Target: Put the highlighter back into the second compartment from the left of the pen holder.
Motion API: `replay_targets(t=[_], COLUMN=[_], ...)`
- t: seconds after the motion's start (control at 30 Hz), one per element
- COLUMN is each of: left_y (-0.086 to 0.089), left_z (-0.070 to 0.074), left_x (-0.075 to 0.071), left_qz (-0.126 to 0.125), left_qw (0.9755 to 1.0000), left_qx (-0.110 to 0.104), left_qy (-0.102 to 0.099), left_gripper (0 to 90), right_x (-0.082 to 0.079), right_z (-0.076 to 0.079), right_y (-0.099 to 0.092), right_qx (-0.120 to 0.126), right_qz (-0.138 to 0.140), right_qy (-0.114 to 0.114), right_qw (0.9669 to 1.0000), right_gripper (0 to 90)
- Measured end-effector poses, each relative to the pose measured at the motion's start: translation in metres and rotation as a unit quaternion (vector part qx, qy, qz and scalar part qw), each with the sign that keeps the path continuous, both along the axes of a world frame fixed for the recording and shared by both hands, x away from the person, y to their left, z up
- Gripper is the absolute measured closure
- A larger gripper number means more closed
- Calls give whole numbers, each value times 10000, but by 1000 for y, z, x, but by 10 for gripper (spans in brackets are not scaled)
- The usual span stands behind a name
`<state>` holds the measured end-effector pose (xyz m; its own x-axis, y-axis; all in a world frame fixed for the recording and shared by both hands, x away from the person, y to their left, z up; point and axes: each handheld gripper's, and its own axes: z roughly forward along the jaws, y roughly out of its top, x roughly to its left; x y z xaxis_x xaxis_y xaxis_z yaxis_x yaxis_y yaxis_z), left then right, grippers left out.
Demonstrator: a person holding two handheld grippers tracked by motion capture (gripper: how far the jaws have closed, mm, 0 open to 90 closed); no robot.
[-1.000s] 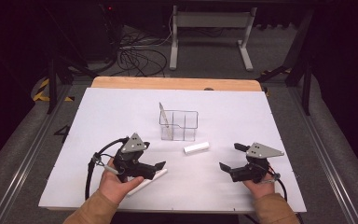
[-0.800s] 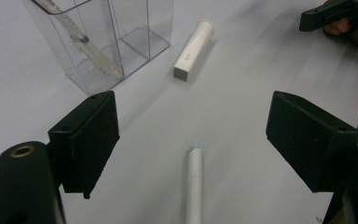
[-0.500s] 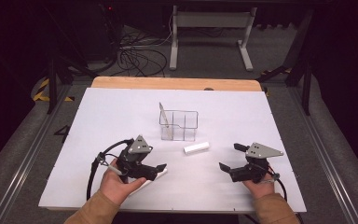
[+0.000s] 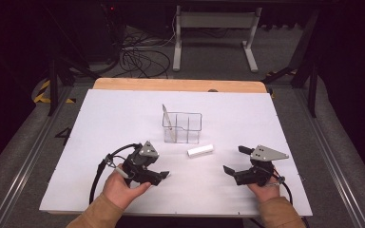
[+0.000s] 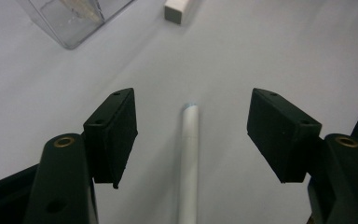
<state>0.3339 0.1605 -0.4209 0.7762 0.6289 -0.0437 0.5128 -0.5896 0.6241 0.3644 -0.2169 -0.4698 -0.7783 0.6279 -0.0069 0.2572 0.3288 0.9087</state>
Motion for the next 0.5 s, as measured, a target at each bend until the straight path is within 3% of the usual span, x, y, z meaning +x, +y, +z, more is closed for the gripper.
replay_targets(t=[0.33,0.5], left_y=[-7,-16], left_z=[-7,-14], left_x=[2,4], left_qz=[-90,-113], left_qw=[9989,9966], left_qx=[428,708], left_qy=[184,408], left_gripper=[398,434], right_x=[0,0], right_z=[0,0], right_y=[1,1], right_qx=[-18,-33], right_qz=[12,22], right_qy=[-4,-8], right_qw=[10000,10000], right_gripper=[41,41])
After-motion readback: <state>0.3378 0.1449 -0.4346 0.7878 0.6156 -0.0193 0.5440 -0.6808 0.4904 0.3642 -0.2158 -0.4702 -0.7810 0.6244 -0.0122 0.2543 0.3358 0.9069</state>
